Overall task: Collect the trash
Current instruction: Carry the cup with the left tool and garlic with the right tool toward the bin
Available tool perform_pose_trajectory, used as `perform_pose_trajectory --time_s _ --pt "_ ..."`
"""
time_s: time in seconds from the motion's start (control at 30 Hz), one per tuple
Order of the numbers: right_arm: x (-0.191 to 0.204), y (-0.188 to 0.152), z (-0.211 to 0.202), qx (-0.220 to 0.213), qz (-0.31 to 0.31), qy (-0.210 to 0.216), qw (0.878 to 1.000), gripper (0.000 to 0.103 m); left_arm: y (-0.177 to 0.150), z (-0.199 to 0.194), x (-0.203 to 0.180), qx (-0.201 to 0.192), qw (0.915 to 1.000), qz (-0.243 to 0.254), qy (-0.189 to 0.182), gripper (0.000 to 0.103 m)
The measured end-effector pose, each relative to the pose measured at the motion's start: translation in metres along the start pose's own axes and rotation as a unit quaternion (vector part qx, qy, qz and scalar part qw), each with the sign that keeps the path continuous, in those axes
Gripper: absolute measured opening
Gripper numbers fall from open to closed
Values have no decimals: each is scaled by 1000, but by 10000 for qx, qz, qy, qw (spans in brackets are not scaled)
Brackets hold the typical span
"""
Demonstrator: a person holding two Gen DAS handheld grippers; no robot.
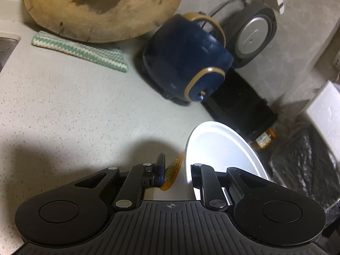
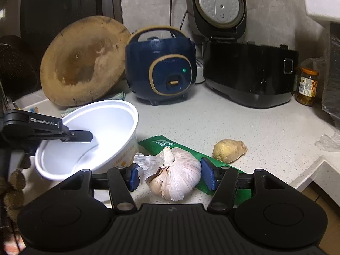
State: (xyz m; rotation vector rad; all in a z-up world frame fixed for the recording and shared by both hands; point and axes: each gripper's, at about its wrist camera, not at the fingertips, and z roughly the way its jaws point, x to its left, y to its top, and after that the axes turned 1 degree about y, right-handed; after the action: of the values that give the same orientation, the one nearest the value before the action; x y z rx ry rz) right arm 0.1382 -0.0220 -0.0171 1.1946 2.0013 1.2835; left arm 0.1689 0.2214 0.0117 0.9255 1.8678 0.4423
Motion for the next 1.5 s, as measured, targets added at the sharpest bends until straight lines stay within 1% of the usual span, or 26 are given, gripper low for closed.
perform_pose_trajectory --time_s 0.13,0.27,0.37,0.43,0.57,0.67,0.77,0.87,0.97,1.0,1.07,1.13,1.2,1.3,1.4,1.47,1.5 --pt "-3 -4 -27 -203 9 21 9998 57 2 -10 -9 -195 9997 97 -65 18" --pt "-16 -14 -61 -372 109 -99 9992 57 -3 -25 -23 -380 9990 180 -144 18" --pt "-32 -24 -87 -482 231 -288 9982 57 -15 -34 -41 -393 9981 304 -362 18" --pt "-45 -33 -102 -506 329 -473 9971 57 -27 -37 -58 -298 9970 455 -554 18" --pt "-75 -61 -126 -472 546 -976 9926 57 -61 -32 -97 77 9910 872 -1013 18" --pt "-101 -89 -138 -329 817 -1310 9875 57 -98 -17 -125 522 9825 1189 -1337 18" --pt "-125 -125 -145 -111 1067 -1636 9807 57 -142 8 -140 1041 9734 1340 -1539 18" --pt "-145 -162 -149 187 1336 -1882 9728 57 -186 40 -148 1610 9642 1369 -1603 18" --pt "-161 -197 -158 429 1547 -2003 9665 57 -231 74 -154 2175 9525 1564 -1447 18" --pt "-166 -207 -163 466 1594 -2074 9641 57 -246 87 -156 2341 9478 1716 -1316 18" --pt "-176 -227 -170 533 1729 -2234 9578 57 -269 113 -162 2552 9391 2066 -1013 17" --pt "-189 -245 -174 600 1962 -2313 9510 57 -295 140 -167 2731 9277 2475 -588 18" --pt "-202 -261 -174 708 2211 -2384 9430 57 -324 167 -171 2996 9103 2828 -397 18" --pt "-219 -283 -174 855 2439 -2502 9331 57 -367 207 -171 3387 8861 3163 -109 18" --pt "-236 -301 -170 1017 2682 -2512 9245 57 -405 249 -167 3651 8662 3399 302 17" --pt "-246 -310 -164 1127 2830 -2484 9195 57 -422 272 -160 3716 8597 3462 547 18" --pt "-251 -315 -160 1188 2891 -2462 9174 57 -431 282 -154 3689 8612 3438 628 18"
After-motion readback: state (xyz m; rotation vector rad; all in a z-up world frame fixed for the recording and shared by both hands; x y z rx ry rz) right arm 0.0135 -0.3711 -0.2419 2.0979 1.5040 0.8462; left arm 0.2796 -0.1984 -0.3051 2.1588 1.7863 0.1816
